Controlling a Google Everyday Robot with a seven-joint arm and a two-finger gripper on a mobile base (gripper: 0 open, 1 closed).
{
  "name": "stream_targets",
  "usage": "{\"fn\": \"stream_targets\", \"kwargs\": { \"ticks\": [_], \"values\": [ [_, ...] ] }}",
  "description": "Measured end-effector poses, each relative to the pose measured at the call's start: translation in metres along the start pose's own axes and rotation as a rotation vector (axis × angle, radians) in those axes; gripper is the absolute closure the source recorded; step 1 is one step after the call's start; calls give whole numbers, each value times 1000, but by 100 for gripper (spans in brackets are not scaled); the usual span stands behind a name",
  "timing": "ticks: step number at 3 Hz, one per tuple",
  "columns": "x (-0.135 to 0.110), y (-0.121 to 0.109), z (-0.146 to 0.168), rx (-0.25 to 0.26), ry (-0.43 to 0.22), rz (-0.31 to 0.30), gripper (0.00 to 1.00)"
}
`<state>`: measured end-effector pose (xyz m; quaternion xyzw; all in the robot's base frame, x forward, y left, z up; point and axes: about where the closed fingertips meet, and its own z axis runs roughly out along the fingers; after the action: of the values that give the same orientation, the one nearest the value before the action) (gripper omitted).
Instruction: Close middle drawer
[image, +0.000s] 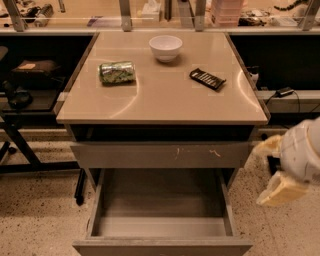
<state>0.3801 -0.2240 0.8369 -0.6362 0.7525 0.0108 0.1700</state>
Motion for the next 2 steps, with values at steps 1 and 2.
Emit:
{"fn": "stream_targets", "kwargs": {
  "ticks": [1,2],
  "values": [
    [32,40,82,-91,2,-15,57],
    [38,56,96,-124,9,-7,80]
  ]
}}
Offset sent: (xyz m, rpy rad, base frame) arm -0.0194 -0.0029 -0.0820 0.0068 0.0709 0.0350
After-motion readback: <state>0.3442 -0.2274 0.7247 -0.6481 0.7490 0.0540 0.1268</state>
